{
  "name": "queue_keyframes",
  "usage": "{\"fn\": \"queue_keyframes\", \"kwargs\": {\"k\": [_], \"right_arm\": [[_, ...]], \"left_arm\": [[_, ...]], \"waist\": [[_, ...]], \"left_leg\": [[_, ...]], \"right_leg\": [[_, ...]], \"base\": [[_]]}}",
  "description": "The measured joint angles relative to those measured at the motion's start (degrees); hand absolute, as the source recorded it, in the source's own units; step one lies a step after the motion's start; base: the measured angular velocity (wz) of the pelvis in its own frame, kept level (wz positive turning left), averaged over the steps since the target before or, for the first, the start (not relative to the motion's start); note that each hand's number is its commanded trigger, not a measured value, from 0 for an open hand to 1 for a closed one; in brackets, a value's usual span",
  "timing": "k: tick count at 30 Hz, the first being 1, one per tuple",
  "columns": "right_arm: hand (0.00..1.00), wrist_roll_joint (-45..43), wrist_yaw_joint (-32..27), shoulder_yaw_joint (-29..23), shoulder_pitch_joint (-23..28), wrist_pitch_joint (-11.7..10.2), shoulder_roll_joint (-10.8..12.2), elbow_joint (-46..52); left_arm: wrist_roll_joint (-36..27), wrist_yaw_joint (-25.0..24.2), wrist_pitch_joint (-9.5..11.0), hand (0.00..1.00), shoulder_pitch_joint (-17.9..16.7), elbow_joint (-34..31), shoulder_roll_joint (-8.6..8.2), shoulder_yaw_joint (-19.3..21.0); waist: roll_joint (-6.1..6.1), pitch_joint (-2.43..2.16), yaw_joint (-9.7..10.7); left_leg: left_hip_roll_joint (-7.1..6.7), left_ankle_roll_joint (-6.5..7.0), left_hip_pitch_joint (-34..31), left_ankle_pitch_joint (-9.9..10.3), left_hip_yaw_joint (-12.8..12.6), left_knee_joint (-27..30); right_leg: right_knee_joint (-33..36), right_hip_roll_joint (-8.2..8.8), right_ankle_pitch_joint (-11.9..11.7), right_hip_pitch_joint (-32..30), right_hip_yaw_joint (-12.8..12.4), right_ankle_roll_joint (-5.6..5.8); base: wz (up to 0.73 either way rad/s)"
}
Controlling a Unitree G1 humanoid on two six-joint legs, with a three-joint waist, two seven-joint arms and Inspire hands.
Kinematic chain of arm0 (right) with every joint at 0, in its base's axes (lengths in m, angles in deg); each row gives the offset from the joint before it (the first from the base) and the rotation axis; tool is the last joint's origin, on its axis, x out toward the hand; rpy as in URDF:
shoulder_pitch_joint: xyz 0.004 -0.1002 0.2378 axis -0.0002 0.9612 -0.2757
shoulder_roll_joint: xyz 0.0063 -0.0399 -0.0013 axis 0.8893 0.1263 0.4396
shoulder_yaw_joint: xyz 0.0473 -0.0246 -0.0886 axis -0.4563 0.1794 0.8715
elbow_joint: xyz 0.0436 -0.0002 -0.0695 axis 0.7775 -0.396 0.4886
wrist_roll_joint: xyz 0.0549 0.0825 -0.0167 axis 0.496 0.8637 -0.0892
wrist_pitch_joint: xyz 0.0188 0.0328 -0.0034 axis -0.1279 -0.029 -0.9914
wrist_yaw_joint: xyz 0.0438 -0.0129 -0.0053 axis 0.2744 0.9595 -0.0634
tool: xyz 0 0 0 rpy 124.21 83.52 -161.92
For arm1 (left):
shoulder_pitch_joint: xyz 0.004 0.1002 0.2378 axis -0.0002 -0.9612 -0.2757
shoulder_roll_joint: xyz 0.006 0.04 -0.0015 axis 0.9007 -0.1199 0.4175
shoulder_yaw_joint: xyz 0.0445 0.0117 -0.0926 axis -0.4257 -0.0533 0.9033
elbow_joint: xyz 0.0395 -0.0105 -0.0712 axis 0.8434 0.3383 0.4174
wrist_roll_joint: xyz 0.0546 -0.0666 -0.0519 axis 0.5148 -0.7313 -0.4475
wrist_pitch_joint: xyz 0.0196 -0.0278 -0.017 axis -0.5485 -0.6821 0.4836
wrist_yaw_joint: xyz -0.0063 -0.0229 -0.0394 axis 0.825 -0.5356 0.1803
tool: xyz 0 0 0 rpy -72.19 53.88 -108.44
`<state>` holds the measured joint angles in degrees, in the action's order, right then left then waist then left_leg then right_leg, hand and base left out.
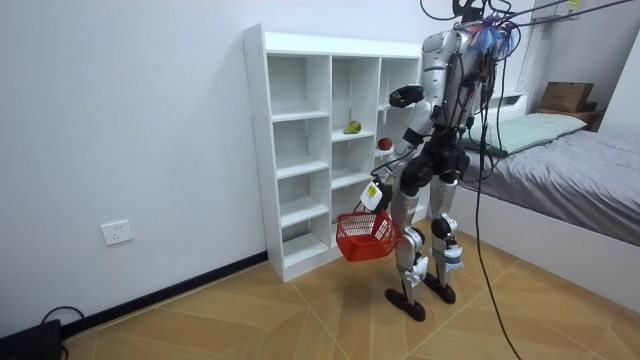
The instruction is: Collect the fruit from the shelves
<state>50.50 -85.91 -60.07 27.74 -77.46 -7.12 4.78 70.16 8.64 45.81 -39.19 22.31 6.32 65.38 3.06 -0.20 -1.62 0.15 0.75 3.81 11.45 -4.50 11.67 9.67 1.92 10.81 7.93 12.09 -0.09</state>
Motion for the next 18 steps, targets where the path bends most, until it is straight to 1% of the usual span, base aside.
{"fn": "queue_keyframes", "kwargs": {"k": [2, 4, 5, 10, 12, 13, 15, 18], "right_arm": [[1.0, 0.0, 0.06, -0.14, 1.39, -0.02, 0.81, 2.8], [1.0, 0.0, 0.69, -0.15, 2.29, -0.13, 0.94, 4.16], [1.0, 0.01, 1.14, -0.19, 2.89, -0.23, 1.03, 4.78], [1.0, 0.02, 2.93, -0.21, 5.23, -0.53, 2.34, 7.92], [1.0, -0.13, 4.4, -0.03, 6.96, -0.62, 3.3, 8.65], [1.0, -0.25, 4.89, 0.11, 7.71, -0.62, 3.42, 9.08], [1.0, -2.14, 7.36, 1.9, 9.34, -0.6, 3.58, 10.06], [1.0, -2.35, 9.65, 3.92, 9.84, -0.46, 4.45, 9.96]], "left_arm": [[-0.08, 0.0, 0.27, 1.0, -0.06, 0.05, 0.0, 0.01], [-0.07, -0.05, 0.51, 1.0, -0.08, 0.04, 0.0, 0.11], [-0.03, -0.14, 0.66, 1.0, -0.13, 0.04, 0.0, 0.24], [-0.02, -0.63, 0.84, 1.0, -0.06, 0.01, -0.03, 1.03], [-0.13, -0.61, 1.15, 1.0, 0.09, 0.01, -0.05, 0.97], [-0.2, -0.59, 1.43, 1.0, 0.11, 0.01, -0.09, 0.95], [-1.68, -0.12, 2.3, 1.0, 0.11, 0.02, -0.14, 0.08], [-2.77, 0.3, 2.45, 1.0, 0.92, 0.07, -0.57, -0.2]], "waist": [[-0.05, 0.01, 0.32], [0.06, 0.03, 0.5], [0.16, 0.02, 0.63], [0.27, -0.11, 1.05], [0.15, -0.09, 1.33], [0.01, -0.02, 1.3], [-0.28, -0.01, 1.29], [-0.78, -0.08, 1.27]], "left_leg": [[0.04, 0.0, 0.11, 0.0, -0.17, -0.11], [0.04, 0.0, 0.23, 0.0, -0.36, -0.17], [0.07, 0.0, 0.32, 0.0, -0.95, -0.13], [0.13, 0.02, -0.56, 0.01, -1.79, -0.12], [0.16, 0.02, -0.32, 0.0, -1.92, -0.24], [0.18, 0.02, -0.31, 0.0, -1.98, -0.28], [0.33, 0.02, -0.37, 0.0, -2.7, -0.77], [0.44, 0.02, -0.25, 0.0, -3.33, -1.43]], "right_leg": [[0.0, -0.04, 0.0, -0.03, -0.45, 0.0], [-0.03, -0.04, 0.0, -0.07, -0.73, 0.0], [-0.04, -0.04, 0.0, -0.36, -0.84, 0.0], [0.1, -0.03, -0.08, -1.48, -1.34, -0.11], [0.11, -0.04, -0.09, -1.59, -1.49, -0.12], [0.11, -0.05, -0.09, -1.59, -1.55, -0.12], [0.25, -0.19, -0.1, -1.97, -2.45, -0.14], [0.26, -0.38, -0.24, -2.31, -3.81, -0.22]], "base": [[-0.05], [-0.06], [-0.08], [-0.09], [-0.02], [-0.06], [-0.16], [-0.17]]}}
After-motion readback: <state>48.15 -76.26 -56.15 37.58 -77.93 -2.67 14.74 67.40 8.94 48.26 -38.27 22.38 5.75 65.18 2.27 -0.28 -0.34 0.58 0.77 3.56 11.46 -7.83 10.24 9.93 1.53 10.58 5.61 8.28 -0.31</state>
